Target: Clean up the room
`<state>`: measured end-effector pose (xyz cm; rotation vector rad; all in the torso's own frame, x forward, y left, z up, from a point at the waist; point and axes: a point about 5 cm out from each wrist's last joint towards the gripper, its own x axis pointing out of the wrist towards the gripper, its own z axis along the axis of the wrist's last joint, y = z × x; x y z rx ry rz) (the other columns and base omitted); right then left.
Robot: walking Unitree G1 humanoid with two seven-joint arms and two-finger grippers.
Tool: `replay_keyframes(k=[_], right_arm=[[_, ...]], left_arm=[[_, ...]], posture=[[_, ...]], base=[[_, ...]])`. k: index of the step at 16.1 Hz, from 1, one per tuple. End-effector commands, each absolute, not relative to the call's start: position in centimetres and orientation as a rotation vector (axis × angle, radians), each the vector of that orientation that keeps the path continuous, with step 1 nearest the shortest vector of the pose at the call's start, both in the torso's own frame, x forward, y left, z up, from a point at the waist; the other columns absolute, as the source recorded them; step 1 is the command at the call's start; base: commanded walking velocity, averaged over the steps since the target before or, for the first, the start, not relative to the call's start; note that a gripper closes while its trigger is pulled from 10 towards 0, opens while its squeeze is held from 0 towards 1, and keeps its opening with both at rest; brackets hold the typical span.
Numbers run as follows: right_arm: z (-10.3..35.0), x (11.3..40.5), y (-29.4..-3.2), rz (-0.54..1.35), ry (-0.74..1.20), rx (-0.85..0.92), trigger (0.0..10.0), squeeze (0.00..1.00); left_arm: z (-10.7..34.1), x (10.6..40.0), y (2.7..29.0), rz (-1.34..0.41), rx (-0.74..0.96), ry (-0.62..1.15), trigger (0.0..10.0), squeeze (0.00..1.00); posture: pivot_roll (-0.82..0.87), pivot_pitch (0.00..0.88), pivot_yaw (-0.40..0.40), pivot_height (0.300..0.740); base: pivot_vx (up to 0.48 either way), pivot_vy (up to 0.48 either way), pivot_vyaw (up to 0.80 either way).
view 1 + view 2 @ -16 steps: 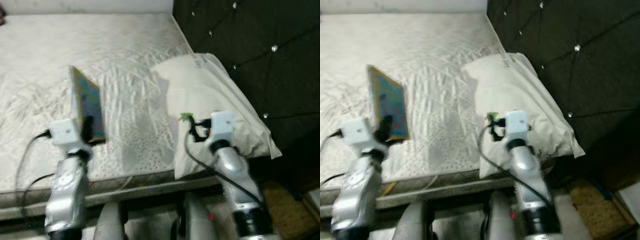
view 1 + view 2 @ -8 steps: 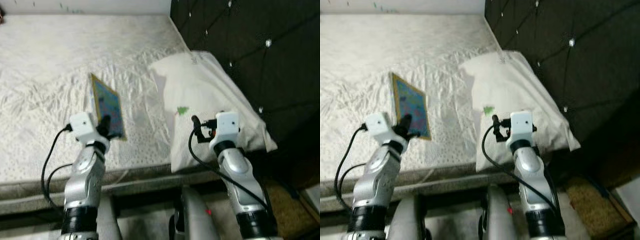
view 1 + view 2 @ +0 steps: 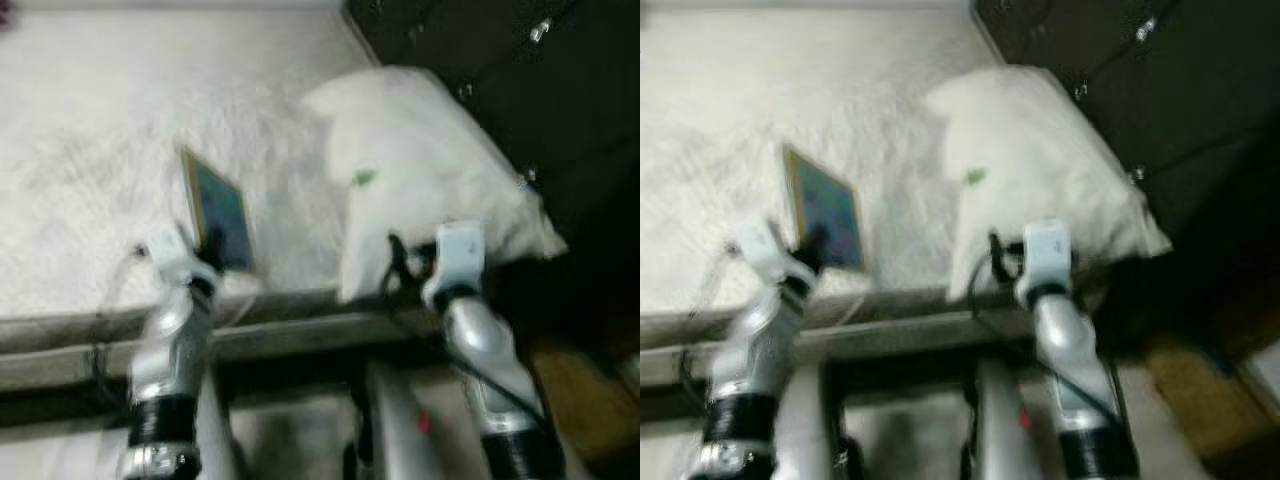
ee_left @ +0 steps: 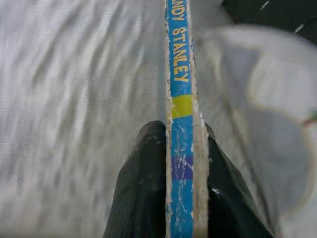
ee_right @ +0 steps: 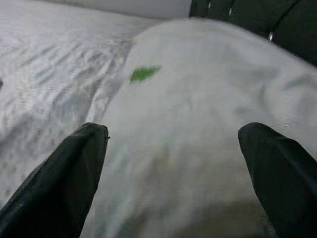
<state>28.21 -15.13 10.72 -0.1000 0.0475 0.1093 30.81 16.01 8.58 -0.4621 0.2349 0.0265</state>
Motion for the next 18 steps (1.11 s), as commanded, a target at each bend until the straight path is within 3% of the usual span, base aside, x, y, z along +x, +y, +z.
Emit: replay_keyframes(k=[1,6,10,11,14,16,18], right_arm=[[11.7,28.0,-15.2,0.111,0.015,-0.107,10.0,0.00],[12.0,26.3,-16.3,0.116,0.029,-0.113,10.0,0.00],[12.5,24.8,-16.9,0.155,0.041,-0.148,10.0,0.00],[12.7,24.6,-16.7,0.171,0.048,-0.144,10.0,0.00],[12.5,24.4,-16.6,0.183,0.058,-0.138,10.0,0.00],[12.7,24.4,-16.8,0.165,0.062,-0.113,10.0,0.00],[12.7,24.3,-16.9,0.159,0.079,-0.105,10.0,0.00]], left_arm=[[9.9,31.7,15.8,-0.014,-0.486,0.196,10.0,0.00],[10.1,33.2,15.8,-0.010,-0.573,0.200,10.0,0.00],[11.6,34.8,14.5,-0.094,-0.678,0.163,10.0,0.00],[11.7,35.1,13.2,-0.177,-0.734,0.179,10.0,0.00],[10.8,35.2,12.3,-0.182,-0.825,0.238,10.0,0.00],[9.8,35.0,11.4,-0.206,-0.830,0.326,10.0,0.00],[9.9,35.2,11.4,-0.194,-0.824,0.307,10.0,0.00]], posture=[[-0.11,0.084,-0.062,0.519],[-0.17,0.127,-0.076,0.514],[-0.22,0.161,-0.108,0.484],[-0.22,0.164,-0.115,0.484],[-0.23,0.168,-0.116,0.484],[-0.23,0.167,-0.118,0.484],[-0.23,0.166,-0.121,0.484]], base=[[0.000,0.000,0.00],[0.000,0.000,0.00],[0.000,0.000,0.00],[0.000,0.000,0.00],[0.000,0.000,0.00],[0.000,0.000,0.00],[0.000,0.000,0.00]])
